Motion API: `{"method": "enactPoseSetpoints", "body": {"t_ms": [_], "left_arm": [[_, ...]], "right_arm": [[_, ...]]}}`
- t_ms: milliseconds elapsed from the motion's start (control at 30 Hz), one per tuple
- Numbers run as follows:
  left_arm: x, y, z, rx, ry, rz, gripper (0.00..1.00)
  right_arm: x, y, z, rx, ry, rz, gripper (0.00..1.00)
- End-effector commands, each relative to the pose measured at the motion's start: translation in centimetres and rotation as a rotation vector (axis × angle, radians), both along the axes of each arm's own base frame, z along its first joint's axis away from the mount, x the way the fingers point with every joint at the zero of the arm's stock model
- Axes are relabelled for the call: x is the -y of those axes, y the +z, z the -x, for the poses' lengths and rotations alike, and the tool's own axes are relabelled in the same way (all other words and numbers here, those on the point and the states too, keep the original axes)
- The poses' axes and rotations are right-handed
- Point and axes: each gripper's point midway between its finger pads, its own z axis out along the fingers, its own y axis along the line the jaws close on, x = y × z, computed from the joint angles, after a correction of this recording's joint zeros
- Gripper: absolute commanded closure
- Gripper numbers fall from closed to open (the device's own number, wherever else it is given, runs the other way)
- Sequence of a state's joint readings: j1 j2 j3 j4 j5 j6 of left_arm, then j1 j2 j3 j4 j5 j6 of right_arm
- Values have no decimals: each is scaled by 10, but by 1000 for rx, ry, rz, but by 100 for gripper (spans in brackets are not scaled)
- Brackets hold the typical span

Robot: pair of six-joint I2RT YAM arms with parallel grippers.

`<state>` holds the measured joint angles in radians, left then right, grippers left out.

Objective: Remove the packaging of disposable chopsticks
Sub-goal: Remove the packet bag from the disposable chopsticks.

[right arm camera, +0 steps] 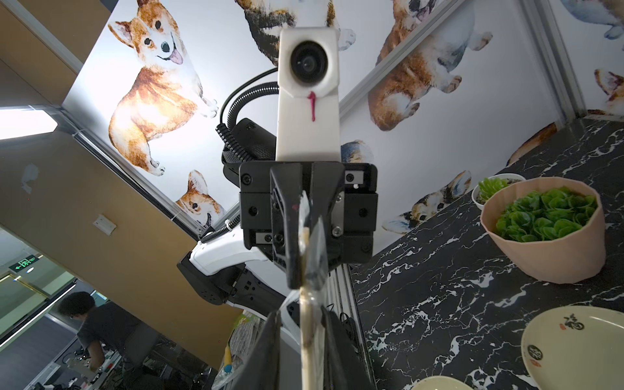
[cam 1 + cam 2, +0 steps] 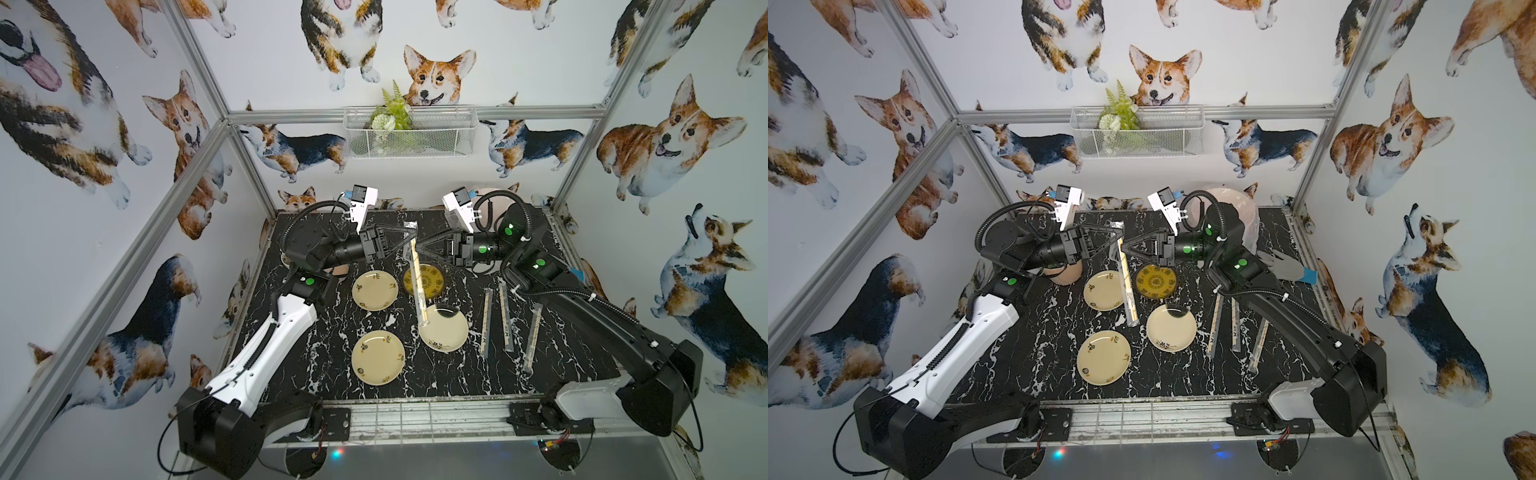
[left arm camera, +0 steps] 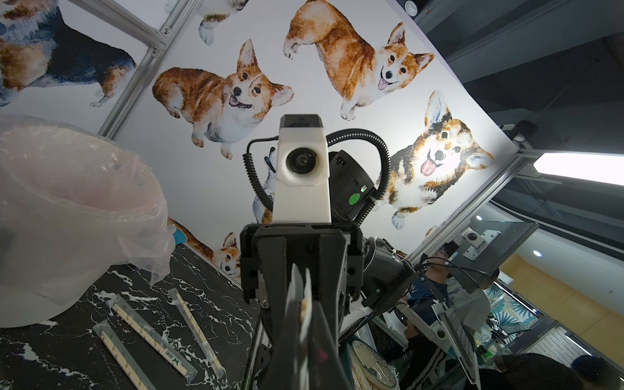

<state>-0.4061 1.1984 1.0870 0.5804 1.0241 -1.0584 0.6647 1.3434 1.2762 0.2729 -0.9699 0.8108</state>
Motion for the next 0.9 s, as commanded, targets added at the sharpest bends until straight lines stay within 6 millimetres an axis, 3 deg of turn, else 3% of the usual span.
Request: {"method": "enactPoseSetpoints", "body": {"t_ms": [0, 100, 233, 367, 467, 700, 767, 867], "left_arm": [[-2, 10, 9, 38, -31, 20, 100], [-1, 10, 10, 40, -33, 19, 100], [-2, 11, 11, 48, -34, 24, 100], [-3, 15, 13, 55, -44, 35, 100], [-3, 16, 14, 55, -48, 37, 100], [-3, 14, 14, 44, -50, 36, 100], [-2, 14, 12, 43, -47, 38, 100], [-2, 14, 11, 41, -48, 40, 100]], "right_arm": [[2, 14, 0, 37, -4, -41, 81], [2, 14, -2, 40, -14, -39, 81], [4, 9, -5, 35, -31, -31, 67], [3, 11, -5, 28, -21, -42, 66], [3, 12, -5, 22, -15, -53, 73], [3, 21, 2, -1, 53, -123, 76], [2, 21, 2, -9, 63, -131, 83], [2, 21, 3, -15, 67, -136, 85]]}}
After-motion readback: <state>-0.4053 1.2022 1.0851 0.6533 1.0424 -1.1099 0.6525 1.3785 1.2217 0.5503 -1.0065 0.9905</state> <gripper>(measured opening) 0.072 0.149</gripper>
